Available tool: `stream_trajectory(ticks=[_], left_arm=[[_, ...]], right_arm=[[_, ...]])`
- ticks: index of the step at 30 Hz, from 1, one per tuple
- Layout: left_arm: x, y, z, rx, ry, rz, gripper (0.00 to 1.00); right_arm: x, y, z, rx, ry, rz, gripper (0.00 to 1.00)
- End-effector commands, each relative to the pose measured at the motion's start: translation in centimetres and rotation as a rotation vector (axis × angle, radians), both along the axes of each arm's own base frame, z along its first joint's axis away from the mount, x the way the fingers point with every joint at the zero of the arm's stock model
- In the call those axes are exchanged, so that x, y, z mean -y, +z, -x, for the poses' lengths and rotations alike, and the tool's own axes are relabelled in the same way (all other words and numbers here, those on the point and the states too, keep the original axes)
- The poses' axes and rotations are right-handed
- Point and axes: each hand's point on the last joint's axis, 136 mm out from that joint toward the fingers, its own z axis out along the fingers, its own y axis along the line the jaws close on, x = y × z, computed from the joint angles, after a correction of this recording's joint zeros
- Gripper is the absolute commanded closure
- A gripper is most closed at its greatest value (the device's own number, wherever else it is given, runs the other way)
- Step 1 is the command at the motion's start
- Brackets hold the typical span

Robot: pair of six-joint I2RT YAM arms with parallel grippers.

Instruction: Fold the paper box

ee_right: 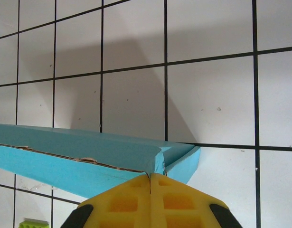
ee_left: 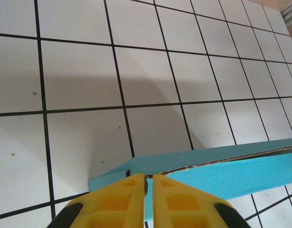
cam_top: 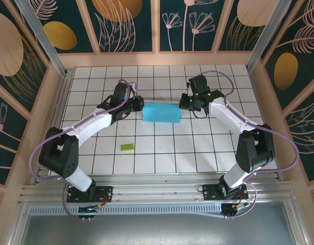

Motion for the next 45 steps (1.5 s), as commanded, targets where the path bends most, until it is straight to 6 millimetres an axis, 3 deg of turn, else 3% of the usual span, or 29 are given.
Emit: stream_trajectory(ticks=[1,12,18,33,40,45], left_arm=[[-0.1,-1.7,1.5,-0.062,-0.023,-0.020,0.89],[-0.1,-1.4,1.6,-0.057,-0.023,-0.011,0.89],[-0.2,-2.0,2.2,-0.076,-0.024,-0.008,0.89],[-0.4,-4.3,5.0,-0.153,-0.034,0.029,0.93],[-0.4,-4.2,4.9,-0.149,-0.034,0.022,0.93],[-0.4,-4.2,4.8,-0.147,-0.031,0.020,0.93]], right_arm=[[0.8,-0.4,1.3,-0.042,-0.037,0.007,1.00],[-0.7,0.7,2.0,-0.074,-0.029,-0.140,1.00],[0.7,-2.4,3.1,-0.132,-0.070,-0.079,1.00],[4.0,-5.9,5.4,-0.179,-0.117,0.084,1.00],[5.4,-5.4,5.5,-0.158,-0.122,0.165,1.00],[6.1,-6.0,6.0,-0.179,-0.123,0.201,1.00]])
